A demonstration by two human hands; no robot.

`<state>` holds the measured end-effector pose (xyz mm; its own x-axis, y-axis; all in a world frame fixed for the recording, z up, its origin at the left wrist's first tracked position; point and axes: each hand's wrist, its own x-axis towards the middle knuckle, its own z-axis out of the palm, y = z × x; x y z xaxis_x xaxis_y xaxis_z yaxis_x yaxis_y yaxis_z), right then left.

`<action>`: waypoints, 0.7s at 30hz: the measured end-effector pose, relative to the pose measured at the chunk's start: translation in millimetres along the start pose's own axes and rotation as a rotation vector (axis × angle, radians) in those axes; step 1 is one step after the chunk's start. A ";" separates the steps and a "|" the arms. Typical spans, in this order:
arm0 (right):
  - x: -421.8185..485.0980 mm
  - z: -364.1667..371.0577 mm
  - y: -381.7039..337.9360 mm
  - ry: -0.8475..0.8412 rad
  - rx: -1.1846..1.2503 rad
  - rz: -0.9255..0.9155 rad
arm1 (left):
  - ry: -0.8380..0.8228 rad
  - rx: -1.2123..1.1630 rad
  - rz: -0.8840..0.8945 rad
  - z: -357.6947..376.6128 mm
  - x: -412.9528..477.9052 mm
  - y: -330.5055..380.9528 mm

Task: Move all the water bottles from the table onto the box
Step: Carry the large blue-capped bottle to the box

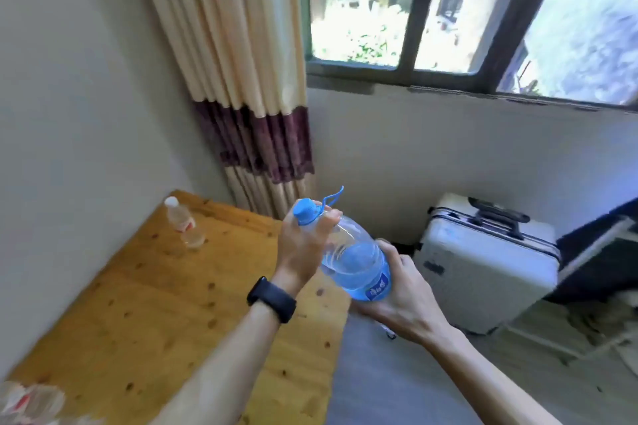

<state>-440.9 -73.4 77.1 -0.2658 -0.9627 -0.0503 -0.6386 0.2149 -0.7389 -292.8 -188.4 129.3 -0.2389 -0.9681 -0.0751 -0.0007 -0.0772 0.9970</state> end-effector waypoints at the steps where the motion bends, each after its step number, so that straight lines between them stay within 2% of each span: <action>1: -11.9 -19.4 10.9 0.070 0.021 0.037 | -0.071 0.021 0.014 28.0 0.6 5.3; 7: -113.2 -138.4 90.5 0.421 0.087 0.268 | -0.430 0.121 0.143 214.5 -42.9 19.5; 12: -227.3 -218.9 163.6 0.661 0.075 0.434 | -0.682 0.140 0.219 363.9 -144.7 25.6; 21: -434.3 -328.6 271.5 1.008 0.113 0.646 | -1.120 0.133 0.254 577.3 -344.6 19.2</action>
<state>-736.2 457.0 119.1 -0.9909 -0.1099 0.0779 -0.1257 0.5462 -0.8281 -771.1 281.3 184.5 -0.9740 -0.1931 0.1188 0.0840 0.1795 0.9802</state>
